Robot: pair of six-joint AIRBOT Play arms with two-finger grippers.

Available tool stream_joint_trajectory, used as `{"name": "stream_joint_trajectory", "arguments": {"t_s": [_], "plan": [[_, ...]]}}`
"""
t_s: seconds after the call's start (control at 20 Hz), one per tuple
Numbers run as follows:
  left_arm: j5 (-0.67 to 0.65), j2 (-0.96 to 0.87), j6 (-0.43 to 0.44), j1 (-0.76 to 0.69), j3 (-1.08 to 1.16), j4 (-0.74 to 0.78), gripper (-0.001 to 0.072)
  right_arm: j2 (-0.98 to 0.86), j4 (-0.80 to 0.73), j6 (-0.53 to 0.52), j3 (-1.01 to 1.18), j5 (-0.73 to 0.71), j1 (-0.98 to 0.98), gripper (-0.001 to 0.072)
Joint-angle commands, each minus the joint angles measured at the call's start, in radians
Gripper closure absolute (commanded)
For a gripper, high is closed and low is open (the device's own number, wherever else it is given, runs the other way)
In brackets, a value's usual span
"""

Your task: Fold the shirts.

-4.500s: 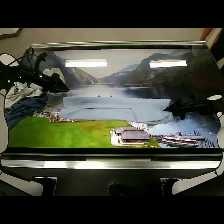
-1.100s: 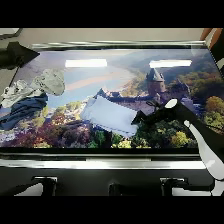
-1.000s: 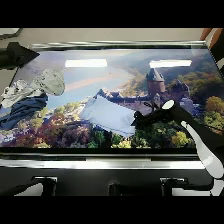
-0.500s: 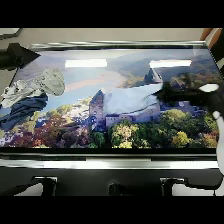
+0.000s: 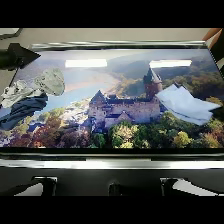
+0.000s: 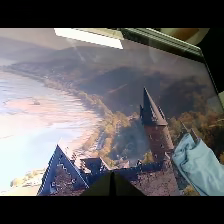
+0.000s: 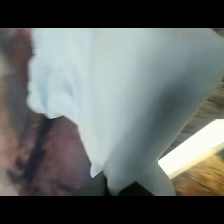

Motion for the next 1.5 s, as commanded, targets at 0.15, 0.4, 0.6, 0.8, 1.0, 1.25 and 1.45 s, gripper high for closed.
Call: {"name": "stream_joint_trajectory", "arguments": {"t_s": [0.15,0.4,0.6,0.8,1.0,1.25,1.45], "plan": [[-0.001,0.000,0.000,-0.001,0.000,0.000,0.0676,0.141,-0.332,0.138,-0.325,-0.063,-0.140,0.0672],[-0.028,-0.002,0.012,-0.012,-0.001,0.001,0.0676,0.201,-0.387,0.138,-0.501,-0.088,-0.139,0.0672],[-0.033,-0.002,0.012,-0.019,-0.001,0.001,0.0676,0.221,-0.422,0.188,-0.505,-0.078,-0.139,0.0672],[-0.033,-0.002,0.012,-0.021,-0.001,0.001,0.0676,0.221,-0.445,0.229,-0.505,-0.071,-0.139,0.0666],[-0.023,-0.002,0.012,-0.021,0.000,0.001,0.0676,0.244,-0.546,0.195,-0.440,0.031,-0.139,0.0219],[0.022,-0.005,0.076,-0.025,0.013,0.028,0.0678,0.272,-0.664,0.155,0.050,-0.031,-0.126,0.0220],[0.042,-0.053,-0.092,-0.163,0.089,0.710,0.0679,0.273,-0.583,0.125,0.331,-0.309,0.166,0.0221]]}}
